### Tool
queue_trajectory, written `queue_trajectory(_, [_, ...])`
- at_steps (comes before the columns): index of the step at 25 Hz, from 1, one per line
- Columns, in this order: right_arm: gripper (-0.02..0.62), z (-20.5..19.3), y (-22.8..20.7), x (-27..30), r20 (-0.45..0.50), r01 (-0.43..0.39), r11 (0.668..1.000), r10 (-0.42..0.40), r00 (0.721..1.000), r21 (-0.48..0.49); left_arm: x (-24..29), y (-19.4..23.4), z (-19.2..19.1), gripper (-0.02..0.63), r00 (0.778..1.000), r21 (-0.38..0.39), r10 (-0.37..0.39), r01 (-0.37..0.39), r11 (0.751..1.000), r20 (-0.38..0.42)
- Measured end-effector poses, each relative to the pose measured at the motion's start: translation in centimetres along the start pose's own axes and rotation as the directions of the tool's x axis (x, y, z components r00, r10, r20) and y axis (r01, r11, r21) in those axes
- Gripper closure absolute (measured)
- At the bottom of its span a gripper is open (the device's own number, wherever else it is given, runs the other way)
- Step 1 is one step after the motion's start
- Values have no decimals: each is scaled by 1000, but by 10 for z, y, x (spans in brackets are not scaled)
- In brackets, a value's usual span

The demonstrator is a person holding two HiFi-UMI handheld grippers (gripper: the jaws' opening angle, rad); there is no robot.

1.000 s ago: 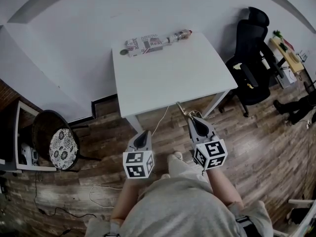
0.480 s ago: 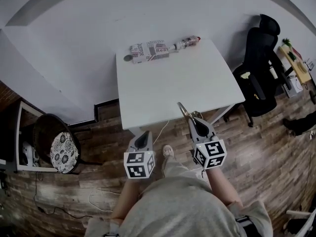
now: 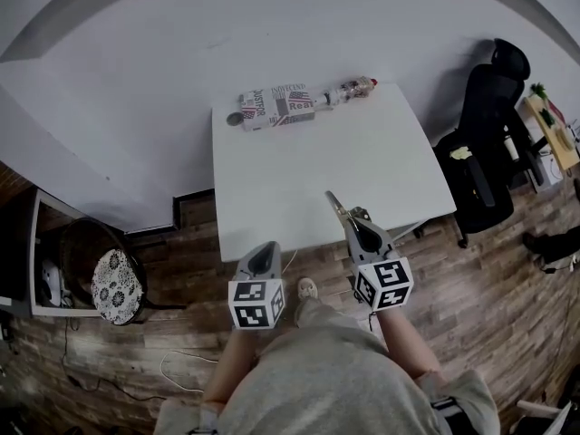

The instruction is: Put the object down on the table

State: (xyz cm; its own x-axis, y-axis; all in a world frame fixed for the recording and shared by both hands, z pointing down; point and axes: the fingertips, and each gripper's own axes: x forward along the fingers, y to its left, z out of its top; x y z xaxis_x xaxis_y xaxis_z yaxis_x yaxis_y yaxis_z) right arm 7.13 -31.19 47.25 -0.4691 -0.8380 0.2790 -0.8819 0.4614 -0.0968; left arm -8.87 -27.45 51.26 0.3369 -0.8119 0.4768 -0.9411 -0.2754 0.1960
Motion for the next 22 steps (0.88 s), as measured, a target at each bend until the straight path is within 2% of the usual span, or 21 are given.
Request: queue_trajectory(22, [586, -39, -69, 130, -156, -36, 999, 33, 987, -20, 85, 32, 24, 596, 996, -20, 61, -63, 998, -70])
